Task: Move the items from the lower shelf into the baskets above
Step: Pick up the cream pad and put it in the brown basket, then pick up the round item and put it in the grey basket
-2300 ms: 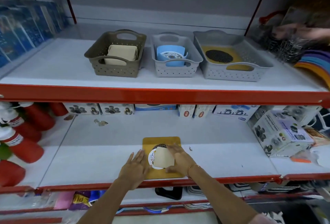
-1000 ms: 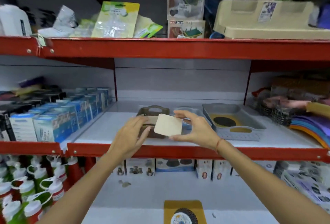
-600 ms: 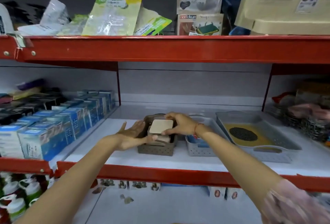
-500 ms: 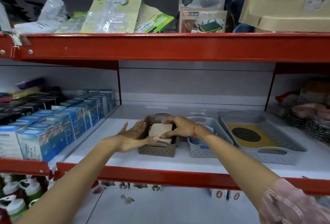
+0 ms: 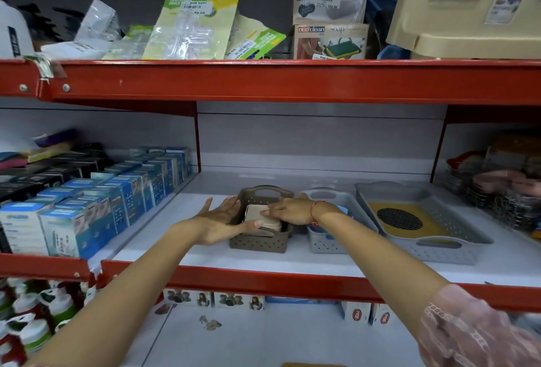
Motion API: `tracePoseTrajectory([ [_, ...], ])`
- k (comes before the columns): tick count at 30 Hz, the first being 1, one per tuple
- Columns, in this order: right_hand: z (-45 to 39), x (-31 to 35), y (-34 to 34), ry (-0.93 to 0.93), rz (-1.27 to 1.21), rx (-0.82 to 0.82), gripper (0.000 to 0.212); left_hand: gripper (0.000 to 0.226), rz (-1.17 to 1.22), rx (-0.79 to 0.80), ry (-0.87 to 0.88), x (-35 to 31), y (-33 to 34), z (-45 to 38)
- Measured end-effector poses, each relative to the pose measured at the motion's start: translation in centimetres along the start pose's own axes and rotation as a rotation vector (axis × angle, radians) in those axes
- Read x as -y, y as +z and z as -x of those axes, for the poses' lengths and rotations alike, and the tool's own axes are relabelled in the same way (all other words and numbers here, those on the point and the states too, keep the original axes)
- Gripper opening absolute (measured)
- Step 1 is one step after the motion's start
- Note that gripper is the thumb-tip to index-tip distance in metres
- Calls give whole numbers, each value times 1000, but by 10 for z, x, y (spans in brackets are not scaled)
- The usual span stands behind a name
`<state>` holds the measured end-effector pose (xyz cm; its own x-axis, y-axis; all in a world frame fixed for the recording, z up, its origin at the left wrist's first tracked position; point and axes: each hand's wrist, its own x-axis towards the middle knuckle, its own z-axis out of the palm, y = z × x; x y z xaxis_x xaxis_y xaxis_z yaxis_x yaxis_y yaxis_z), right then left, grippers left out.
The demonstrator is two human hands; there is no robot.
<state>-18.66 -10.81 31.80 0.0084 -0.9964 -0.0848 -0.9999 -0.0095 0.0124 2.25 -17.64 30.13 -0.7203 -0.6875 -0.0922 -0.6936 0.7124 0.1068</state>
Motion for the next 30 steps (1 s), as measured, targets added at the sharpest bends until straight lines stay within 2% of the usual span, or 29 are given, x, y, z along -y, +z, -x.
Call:
tracePoseTrajectory([
  [1, 2, 7, 1, 48, -148, -53, 48, 90, 3, -20, -3, 0, 0, 1],
  [2, 9, 20, -2, -2, -156, -145, 49, 93, 7, -49, -2, 0, 2, 2],
  [5, 23, 28, 7, 18, -316, -351, 46, 104, 31, -226, 58, -3, 12, 8],
  [9, 72, 41, 22, -91, -458, -816, 34, 73, 26, -655, 191, -27, 27, 26],
  [10, 84, 43, 29, -100, -470, -889, 31, 65, 35, -760, 208, -36, 32, 33],
  [13, 121, 50, 55, -110, -525, -1013, 23, 44, 95, -988, 264, -62, 53, 56],
  [15, 143, 55, 73, -104, -524, -1072, 21, 36, 111, -1066, 335, -79, 74, 71],
  [18, 167, 59, 104, -59, -510, -1110, 19, 34, 127, -1075, 416, -100, 108, 91],
  [22, 186, 59, 160, -7, -504, -1022, 19, 37, 225, -960, 393, -118, 158, 106],
  [28, 190, 43, 267, 190, -499, -683, 33, 43, 258, -581, 252, -117, 243, 110],
  [30, 182, 30, 298, 246, -473, -517, 33, 54, 228, -429, 228, -110, 271, 103],
])
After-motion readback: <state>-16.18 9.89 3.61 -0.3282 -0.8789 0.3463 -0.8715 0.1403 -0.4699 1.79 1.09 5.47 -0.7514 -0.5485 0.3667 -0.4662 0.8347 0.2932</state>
